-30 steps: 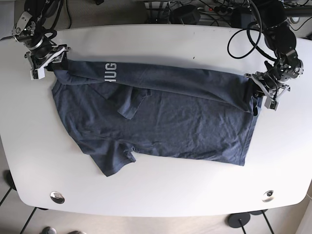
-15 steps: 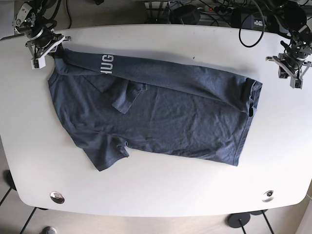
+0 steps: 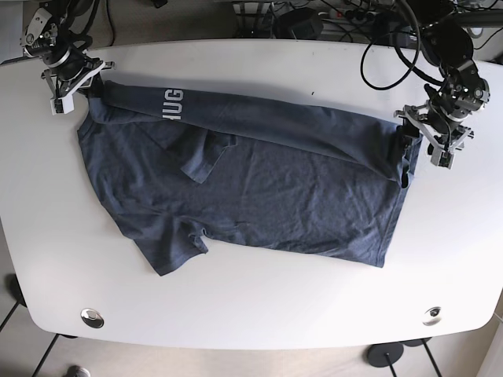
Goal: Fold the T-shirt properly
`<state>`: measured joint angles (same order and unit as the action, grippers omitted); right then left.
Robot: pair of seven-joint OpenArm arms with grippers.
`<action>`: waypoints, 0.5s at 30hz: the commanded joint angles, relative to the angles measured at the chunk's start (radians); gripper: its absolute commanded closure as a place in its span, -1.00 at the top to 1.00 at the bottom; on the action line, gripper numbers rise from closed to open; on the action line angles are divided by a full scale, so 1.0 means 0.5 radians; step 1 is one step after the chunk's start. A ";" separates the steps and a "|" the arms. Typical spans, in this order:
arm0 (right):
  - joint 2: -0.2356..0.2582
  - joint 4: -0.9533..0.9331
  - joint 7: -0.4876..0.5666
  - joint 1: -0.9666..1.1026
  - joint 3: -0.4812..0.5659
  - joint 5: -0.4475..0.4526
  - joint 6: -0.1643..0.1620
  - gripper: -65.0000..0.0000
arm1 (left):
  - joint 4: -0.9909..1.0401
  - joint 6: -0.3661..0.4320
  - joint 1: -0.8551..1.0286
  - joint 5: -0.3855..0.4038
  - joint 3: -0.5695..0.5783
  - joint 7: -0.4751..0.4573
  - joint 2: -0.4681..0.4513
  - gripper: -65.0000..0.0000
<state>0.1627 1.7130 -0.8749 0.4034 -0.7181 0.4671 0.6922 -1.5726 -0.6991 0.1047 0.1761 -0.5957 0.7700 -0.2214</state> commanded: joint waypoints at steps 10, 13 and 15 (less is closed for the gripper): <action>0.026 0.034 0.045 -0.032 -0.014 0.028 0.012 -0.94 | 0.327 0.002 -0.067 -0.084 0.205 -0.029 -0.200 -1.00; 0.026 0.040 0.045 -0.038 -0.014 0.028 0.012 -0.94 | 0.321 0.002 -0.005 -0.081 -0.004 -0.029 -0.194 -1.00; 0.029 0.040 0.042 -0.038 -0.014 0.028 0.012 -0.94 | 0.321 0.002 0.016 -0.068 -0.145 -0.029 -0.194 -1.00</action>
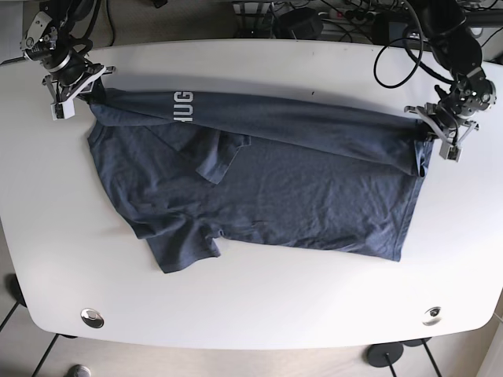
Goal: Fold the T-shirt properly
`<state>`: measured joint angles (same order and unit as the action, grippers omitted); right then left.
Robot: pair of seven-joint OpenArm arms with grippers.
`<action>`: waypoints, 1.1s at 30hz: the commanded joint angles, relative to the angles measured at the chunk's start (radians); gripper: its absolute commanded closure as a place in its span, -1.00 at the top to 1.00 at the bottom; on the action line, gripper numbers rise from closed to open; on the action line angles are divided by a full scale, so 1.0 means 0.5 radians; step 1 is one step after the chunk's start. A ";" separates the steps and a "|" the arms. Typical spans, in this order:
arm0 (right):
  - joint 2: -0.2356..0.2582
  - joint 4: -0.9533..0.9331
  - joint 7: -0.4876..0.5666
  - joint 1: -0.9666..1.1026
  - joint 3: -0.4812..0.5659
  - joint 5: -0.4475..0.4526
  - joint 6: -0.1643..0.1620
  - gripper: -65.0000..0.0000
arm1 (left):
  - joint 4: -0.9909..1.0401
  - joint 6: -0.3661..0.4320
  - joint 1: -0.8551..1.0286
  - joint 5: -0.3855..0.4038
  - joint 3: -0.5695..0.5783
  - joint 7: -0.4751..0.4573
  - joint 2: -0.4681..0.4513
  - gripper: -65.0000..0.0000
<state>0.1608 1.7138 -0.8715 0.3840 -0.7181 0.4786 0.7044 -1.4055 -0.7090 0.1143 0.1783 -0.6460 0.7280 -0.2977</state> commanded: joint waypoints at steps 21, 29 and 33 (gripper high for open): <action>0.024 0.235 -0.017 0.176 -0.020 0.008 -0.013 0.91 | -0.787 0.022 0.298 -0.070 -0.505 0.203 0.223 -0.65; 0.033 0.468 -0.023 -0.002 -0.014 -0.010 -0.013 0.96 | -0.790 0.022 0.065 -0.082 -0.026 0.203 0.226 -0.40; 0.033 0.367 -0.026 -0.116 0.072 -0.013 -0.013 0.87 | -0.790 0.022 0.077 -0.085 0.177 0.203 0.339 -0.40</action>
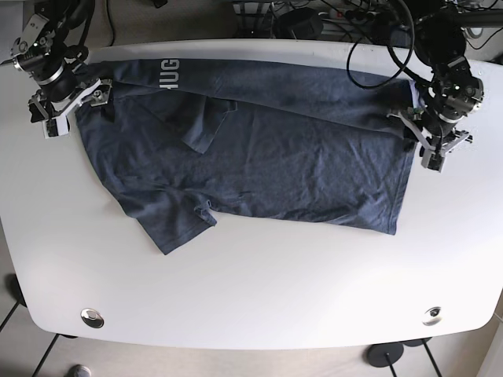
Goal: Fold the T-shirt properly
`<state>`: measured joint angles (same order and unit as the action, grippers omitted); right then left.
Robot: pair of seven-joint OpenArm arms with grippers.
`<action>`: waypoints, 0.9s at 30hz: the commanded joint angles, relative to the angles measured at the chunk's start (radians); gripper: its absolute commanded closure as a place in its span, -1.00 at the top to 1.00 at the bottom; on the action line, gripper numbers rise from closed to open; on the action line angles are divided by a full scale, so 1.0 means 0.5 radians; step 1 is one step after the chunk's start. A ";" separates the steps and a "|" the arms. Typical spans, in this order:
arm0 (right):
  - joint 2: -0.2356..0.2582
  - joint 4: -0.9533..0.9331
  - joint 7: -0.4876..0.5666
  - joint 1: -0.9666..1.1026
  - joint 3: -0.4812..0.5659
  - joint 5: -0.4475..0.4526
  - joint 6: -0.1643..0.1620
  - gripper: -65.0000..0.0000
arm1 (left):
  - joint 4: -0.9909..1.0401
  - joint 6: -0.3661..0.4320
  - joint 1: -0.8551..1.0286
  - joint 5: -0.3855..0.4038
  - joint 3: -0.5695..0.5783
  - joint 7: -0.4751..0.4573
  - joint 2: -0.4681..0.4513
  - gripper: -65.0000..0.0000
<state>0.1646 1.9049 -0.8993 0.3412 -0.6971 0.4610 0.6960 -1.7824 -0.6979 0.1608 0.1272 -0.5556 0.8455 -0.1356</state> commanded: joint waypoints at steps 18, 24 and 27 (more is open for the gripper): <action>0.019 -0.215 0.033 0.240 0.058 -0.064 0.004 -0.40 | 0.519 0.000 0.113 0.026 -0.118 -0.198 -0.123 -0.40; 0.010 -0.012 0.033 0.424 0.058 -0.061 0.004 -0.82 | 0.525 0.000 0.149 0.026 -0.219 -0.198 -0.126 -0.40; 0.007 -0.015 0.033 0.473 0.055 -0.058 0.004 -0.81 | 0.522 0.000 0.149 0.023 -0.219 -0.198 -0.126 -0.40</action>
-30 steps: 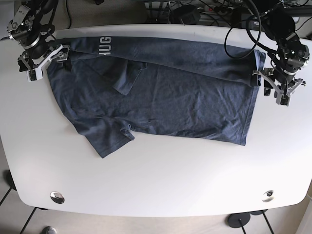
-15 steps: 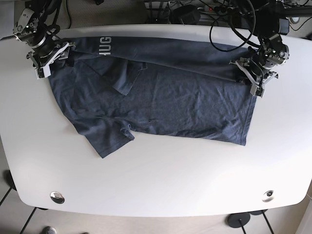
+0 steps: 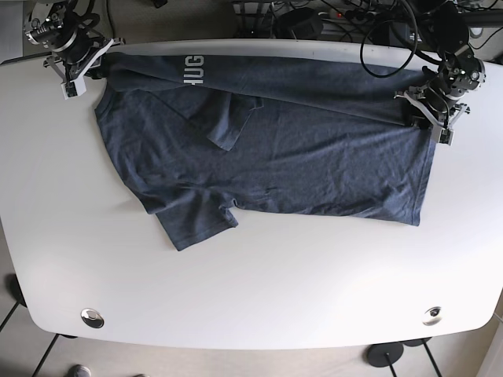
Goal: Fold the T-shirt properly
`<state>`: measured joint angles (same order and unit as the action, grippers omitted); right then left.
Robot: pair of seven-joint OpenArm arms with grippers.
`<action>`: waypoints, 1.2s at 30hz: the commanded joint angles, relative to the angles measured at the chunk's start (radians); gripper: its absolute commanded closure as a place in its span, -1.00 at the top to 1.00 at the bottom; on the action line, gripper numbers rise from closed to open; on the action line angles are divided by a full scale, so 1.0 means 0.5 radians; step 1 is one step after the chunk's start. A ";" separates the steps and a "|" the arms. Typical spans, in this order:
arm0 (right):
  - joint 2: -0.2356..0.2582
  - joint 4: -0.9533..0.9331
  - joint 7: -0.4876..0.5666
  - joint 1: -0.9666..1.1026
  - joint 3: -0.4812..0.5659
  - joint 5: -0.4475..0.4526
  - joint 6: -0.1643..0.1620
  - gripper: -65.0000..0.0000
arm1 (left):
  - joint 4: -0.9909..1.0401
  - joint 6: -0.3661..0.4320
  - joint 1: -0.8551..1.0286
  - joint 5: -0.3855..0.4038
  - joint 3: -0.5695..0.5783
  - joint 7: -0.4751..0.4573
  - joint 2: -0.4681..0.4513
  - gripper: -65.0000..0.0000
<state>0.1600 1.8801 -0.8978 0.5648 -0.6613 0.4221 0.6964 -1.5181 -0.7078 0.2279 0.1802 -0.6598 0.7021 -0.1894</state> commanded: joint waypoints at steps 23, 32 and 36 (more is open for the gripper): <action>0.090 -1.037 0.100 -1.570 0.373 -0.527 0.003 0.81 | -0.620 0.019 -0.135 -0.003 0.084 0.095 -0.022 -0.38; 0.025 -1.457 0.333 -1.674 0.624 -0.566 0.003 0.67 | -0.531 0.019 -0.243 -0.107 0.063 0.092 -0.049 -0.38; -0.012 -1.457 0.333 -1.640 0.624 -0.566 0.003 -0.13 | -0.378 0.019 -0.414 -0.107 -0.045 0.092 -0.062 -0.37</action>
<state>0.1459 1.1442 -0.7067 -0.2470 -0.3481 0.1497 0.6926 -1.6897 -0.6960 0.0425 0.1036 -0.6861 0.7773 -0.2066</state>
